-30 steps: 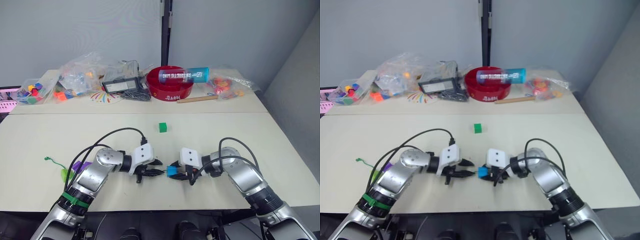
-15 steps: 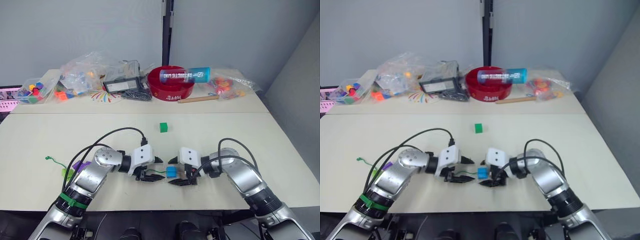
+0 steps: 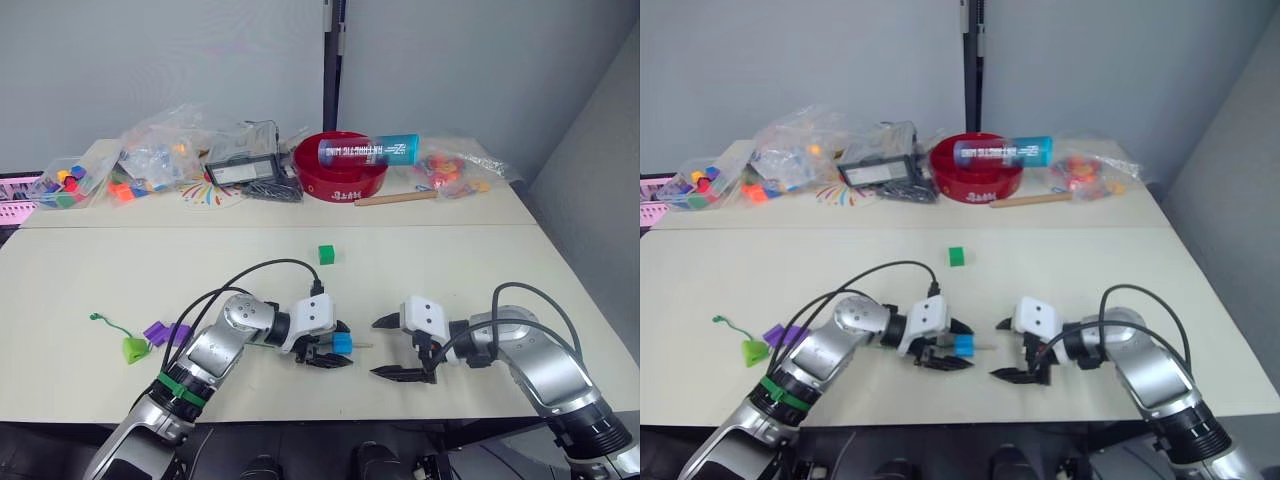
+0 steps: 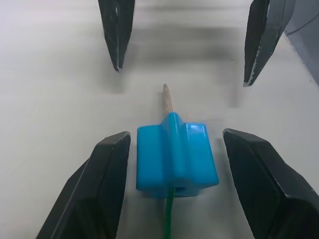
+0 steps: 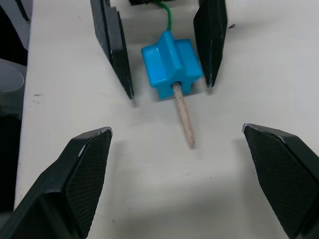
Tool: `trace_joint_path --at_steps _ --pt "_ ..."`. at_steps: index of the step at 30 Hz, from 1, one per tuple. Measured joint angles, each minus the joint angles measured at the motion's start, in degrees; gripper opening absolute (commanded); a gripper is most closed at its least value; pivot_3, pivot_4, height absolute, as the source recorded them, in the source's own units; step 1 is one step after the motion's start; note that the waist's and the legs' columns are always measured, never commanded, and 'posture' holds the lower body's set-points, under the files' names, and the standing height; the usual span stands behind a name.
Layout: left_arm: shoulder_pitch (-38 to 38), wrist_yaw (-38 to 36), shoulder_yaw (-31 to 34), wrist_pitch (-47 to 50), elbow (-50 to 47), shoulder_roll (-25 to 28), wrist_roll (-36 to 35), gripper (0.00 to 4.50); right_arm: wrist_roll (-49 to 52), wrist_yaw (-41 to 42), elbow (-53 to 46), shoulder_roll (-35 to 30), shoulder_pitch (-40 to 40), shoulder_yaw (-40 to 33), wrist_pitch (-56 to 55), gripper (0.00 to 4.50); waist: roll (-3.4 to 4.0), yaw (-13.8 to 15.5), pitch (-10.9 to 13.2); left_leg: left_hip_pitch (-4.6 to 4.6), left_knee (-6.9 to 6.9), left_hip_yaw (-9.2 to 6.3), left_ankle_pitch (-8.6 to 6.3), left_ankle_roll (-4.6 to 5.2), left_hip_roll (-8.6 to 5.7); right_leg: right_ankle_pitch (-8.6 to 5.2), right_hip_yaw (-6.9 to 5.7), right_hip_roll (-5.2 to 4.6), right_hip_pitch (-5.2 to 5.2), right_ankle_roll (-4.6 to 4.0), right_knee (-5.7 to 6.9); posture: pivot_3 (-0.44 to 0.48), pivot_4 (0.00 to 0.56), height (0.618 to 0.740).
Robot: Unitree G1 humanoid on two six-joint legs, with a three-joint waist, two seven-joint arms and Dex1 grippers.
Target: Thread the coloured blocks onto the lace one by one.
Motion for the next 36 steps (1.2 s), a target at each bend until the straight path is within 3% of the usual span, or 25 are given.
trace_joint_path --at_steps 5,11,14,25,32,36 --pt "-0.3 -0.2 0.0 -0.2 0.4 -0.3 0.2 1.39 -0.8 -1.1 0.5 0.7 -0.1 1.0 -0.3 4.50 0.00 0.1 0.0 0.00 0.00 0.00 0.00 0.00 0.00 0.00 0.00 -0.01 0.01 0.00 -0.01 0.000 0.150 0.740" --pt "-0.3 -0.9 0.0 -0.2 0.3 -0.2 0.2 1.39 -1.8 -1.9 1.9 1.5 -1.3 2.9 -1.0 4.50 0.00 0.1 0.0 0.00 0.00 0.00 0.00 0.00 0.00 0.00 0.00 0.00 0.00 0.00 -0.01 0.000 0.150 0.740" --pt "-0.3 -1.1 0.0 -0.2 0.2 -0.1 0.2 1.39 -2.8 -2.1 3.6 1.6 -1.6 3.7 -2.1 3.68 0.00 0.1 0.0 -0.01 0.00 0.00 0.00 0.00 0.00 0.00 -0.01 -0.01 0.01 0.00 -0.03 0.000 0.150 0.740" --pt "-0.3 -1.8 0.0 -0.2 0.0 0.1 0.6 1.39 -3.5 -2.0 4.5 1.9 -2.2 5.0 -3.8 0.01 0.00 0.1 0.0 0.01 0.01 0.00 0.00 0.00 0.00 0.00 0.00 -0.01 0.02 0.00 0.00 0.000 0.150 0.740" --pt "0.2 -2.1 0.5 -0.2 -1.2 1.9 0.8 1.39 -3.7 -2.0 4.5 2.1 -2.6 5.7 -4.0 0.00 0.00 -0.2 0.0 0.04 0.00 0.00 0.00 0.00 0.02 0.00 0.00 0.01 0.01 0.00 0.04 0.000 0.150 0.740" --pt "3.8 -4.5 4.2 -0.4 -3.9 8.5 -1.8 1.39 -3.8 -2.0 4.5 2.2 -3.4 6.1 -3.7 0.00 0.00 -0.6 0.0 0.05 0.00 0.00 0.00 0.00 0.05 0.00 0.01 0.03 -0.04 -0.01 0.11 0.000 0.150 0.740"
